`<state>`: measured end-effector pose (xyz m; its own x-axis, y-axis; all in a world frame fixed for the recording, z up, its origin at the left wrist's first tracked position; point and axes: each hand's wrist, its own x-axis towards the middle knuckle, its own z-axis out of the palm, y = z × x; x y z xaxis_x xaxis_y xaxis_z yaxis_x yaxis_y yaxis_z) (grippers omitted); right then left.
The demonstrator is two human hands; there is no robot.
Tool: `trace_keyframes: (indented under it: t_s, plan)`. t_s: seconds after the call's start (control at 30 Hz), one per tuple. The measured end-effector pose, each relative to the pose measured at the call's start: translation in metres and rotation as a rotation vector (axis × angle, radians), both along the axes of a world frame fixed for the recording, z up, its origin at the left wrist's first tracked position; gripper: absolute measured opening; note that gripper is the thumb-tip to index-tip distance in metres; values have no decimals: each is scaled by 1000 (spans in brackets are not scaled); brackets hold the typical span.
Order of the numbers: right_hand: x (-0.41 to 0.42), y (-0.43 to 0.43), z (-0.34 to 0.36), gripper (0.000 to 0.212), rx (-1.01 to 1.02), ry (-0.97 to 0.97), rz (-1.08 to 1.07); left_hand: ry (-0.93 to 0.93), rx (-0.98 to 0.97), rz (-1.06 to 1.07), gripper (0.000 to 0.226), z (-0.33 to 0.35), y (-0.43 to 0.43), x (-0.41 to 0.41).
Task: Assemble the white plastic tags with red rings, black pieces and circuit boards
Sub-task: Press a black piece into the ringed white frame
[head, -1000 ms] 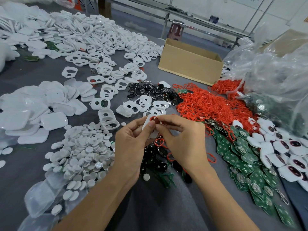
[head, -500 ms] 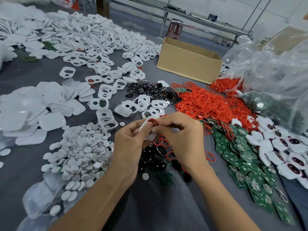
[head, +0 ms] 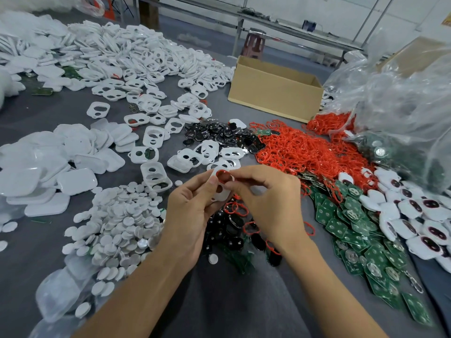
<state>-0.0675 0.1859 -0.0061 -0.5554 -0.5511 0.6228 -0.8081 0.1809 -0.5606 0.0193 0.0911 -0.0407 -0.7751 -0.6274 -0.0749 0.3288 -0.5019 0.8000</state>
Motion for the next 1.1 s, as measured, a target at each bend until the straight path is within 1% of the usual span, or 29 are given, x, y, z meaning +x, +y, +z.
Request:
trace_keyframes:
  t_s: [0.07,0.17,0.27,0.33,0.43,0.5,0.57,0.67,0.83,0.93,1.1]
  plan:
    - [2,0,-4,10,23,93,-38,-2,-9,17,26,1,1,-1]
    - [10,-4,-11,8,6,113,-91,-13,-17,90,23,1,3,-1]
    - [19,-9,-15,5,6,110,-95,-29,-5,125,20,2,4,0]
    - [19,-10,-13,8,-28,42,-86,-39,-12,140,18,3,3,0]
    - [15,-9,-6,9,-139,-99,-66,-42,-32,155,15,3,2,0]
    - [13,-8,-4,8,-148,-168,-46,-47,-51,138,16,2,3,0]
    - [12,-8,-3,10,-115,-191,-49,-61,-99,113,20,2,4,0]
    - [11,-8,-5,11,-82,-178,-69,-70,-125,101,20,3,6,0]
    - [10,-9,-8,9,-107,-145,-107,-85,-158,103,20,5,6,1]
    - [11,-9,-9,7,-110,-148,-113,-79,-155,95,20,6,6,2]
    - [11,-10,-12,9,-105,-91,-121,-51,-169,96,23,4,9,2]
